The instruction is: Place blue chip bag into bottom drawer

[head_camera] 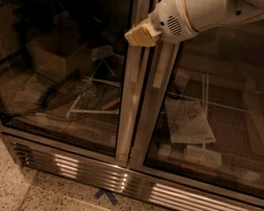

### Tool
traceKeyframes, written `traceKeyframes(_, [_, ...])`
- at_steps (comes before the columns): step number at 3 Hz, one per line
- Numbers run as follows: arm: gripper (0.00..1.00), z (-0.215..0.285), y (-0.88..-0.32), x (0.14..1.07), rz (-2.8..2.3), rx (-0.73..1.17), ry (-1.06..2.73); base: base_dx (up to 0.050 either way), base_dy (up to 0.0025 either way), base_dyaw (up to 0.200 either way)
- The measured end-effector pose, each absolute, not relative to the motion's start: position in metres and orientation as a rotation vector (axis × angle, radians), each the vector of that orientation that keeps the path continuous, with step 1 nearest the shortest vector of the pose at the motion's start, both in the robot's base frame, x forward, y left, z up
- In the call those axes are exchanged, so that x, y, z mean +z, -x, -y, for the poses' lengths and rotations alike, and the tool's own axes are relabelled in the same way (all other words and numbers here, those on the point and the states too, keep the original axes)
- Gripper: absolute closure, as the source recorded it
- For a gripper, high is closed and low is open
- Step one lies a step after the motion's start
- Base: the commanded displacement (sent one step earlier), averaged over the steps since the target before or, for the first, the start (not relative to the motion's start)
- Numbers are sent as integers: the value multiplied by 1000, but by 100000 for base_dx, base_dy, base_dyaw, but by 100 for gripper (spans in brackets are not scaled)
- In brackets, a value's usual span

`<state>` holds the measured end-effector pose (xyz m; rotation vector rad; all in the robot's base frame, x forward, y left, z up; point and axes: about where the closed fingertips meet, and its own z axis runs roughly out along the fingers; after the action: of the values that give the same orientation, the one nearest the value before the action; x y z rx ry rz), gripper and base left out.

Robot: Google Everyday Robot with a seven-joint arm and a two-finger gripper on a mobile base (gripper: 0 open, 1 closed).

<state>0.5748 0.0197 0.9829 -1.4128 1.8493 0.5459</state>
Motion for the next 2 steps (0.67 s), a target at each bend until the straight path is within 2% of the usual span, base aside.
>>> traceKeyframes(2, [100,-20,-575,984,-1850,546,1414,0,0,0])
